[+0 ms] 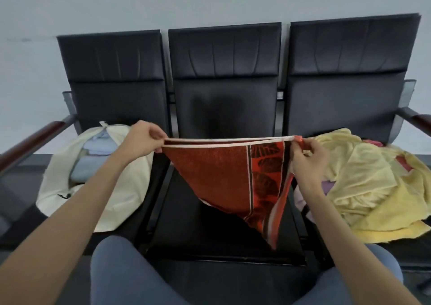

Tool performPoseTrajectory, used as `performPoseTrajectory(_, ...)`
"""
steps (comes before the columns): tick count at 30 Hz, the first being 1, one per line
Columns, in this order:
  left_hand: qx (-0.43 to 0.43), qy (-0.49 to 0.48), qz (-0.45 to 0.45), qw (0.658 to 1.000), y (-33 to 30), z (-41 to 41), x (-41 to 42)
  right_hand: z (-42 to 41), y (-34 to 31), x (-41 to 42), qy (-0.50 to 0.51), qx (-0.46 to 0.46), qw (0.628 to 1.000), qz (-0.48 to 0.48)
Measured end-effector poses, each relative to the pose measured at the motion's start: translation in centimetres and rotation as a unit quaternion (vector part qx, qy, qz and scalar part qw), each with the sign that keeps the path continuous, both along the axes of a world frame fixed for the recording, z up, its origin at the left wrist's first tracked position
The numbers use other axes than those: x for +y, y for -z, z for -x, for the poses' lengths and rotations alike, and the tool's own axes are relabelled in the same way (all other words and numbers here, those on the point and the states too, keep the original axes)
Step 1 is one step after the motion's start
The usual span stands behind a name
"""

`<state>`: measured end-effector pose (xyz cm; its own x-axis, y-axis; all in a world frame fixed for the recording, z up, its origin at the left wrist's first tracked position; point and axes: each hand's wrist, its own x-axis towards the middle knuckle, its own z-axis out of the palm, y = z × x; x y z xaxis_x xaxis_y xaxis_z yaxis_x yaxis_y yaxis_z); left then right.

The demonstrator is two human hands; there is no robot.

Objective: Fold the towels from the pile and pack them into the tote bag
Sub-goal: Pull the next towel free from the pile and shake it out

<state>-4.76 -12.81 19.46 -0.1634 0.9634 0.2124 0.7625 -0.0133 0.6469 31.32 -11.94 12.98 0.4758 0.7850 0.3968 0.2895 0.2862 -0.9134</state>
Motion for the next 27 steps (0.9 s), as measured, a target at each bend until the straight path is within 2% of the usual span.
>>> performPoseTrajectory(2,-0.093,-0.069,-0.148,0.982,-0.2,-0.8,0.0,0.3,0.3,-0.4,-0.007,-0.009,1.000,0.008)
performPoseTrajectory(3,-0.125,-0.088,-0.180,0.972,-0.2,-1.1,0.2,0.4,0.4,-0.6,-0.007,-0.012,1.000,0.010)
performPoseTrajectory(5,-0.157,-0.108,-0.186,0.964,0.1,-1.3,0.7,0.8,0.6,-0.9,-0.005,-0.004,1.000,0.013)
performPoseTrajectory(8,-0.112,-0.125,-0.227,0.959,0.8,-1.1,1.0,1.1,0.6,-0.8,-0.019,0.001,1.000,0.008)
performPoseTrajectory(10,-0.073,-0.104,-0.200,0.971,0.6,-0.9,1.1,0.9,0.3,-0.4,-0.029,-0.015,0.999,0.014)
performPoseTrajectory(12,-0.078,-0.088,-0.148,0.982,0.1,-1.0,1.8,0.6,-0.1,0.9,-0.048,-0.045,0.997,0.044)
performPoseTrajectory(16,-0.080,-0.110,-0.193,0.972,-0.7,-0.5,4.5,0.8,-1.4,3.6,-0.058,-0.074,0.995,0.034)
performPoseTrajectory(20,-0.085,-0.069,-0.116,0.987,-1.3,0.7,8.7,0.8,-2.8,8.1,-0.097,-0.044,0.991,0.085)
performPoseTrajectory(23,-0.015,-0.094,-0.154,0.983,-2.9,0.7,11.6,0.6,-3.6,11.5,-0.143,0.007,0.985,0.094)
performPoseTrajectory(27,0.016,-0.091,-0.199,0.976,-3.8,-0.3,12.5,0.0,-4.2,12.5,-0.136,-0.014,0.989,0.054)
